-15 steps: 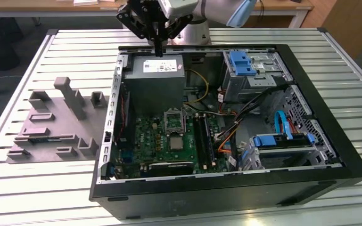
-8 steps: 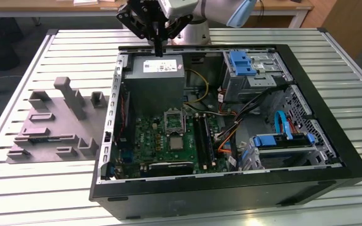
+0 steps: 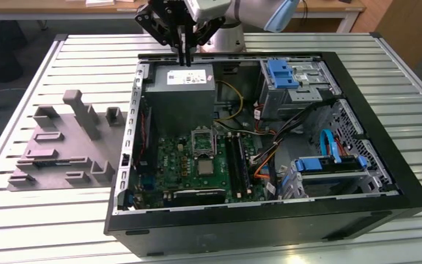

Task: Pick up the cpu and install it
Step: 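Place the cpu into insertion slot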

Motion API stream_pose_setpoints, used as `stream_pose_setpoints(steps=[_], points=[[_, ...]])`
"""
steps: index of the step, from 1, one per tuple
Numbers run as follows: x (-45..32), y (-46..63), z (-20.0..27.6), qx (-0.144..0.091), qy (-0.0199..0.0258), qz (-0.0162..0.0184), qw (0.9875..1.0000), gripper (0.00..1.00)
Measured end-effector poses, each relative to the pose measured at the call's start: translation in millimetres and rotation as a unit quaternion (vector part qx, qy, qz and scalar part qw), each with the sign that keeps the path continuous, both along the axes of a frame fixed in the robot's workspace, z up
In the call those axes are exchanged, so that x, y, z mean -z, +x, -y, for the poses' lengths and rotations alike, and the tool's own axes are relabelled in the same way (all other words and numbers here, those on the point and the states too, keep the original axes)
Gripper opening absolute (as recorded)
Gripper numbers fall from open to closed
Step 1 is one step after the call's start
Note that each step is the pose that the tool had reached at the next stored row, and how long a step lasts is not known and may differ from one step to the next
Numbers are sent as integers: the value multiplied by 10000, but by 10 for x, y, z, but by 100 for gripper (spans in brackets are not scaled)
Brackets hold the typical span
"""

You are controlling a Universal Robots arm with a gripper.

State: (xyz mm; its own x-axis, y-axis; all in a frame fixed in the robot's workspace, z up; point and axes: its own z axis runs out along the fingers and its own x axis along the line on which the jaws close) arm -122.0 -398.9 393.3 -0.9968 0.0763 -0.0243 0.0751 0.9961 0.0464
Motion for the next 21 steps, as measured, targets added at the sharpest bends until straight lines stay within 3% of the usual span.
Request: stream_pose_setpoints(steps=[6,9,15,21], points=[[1,0,2,0,4,1,10000,18],[7,0,41,0,3,0,10000,18],[8,0,45,0,3,0,10000,18],[58,91,49,0,4,-2,10000,18]])
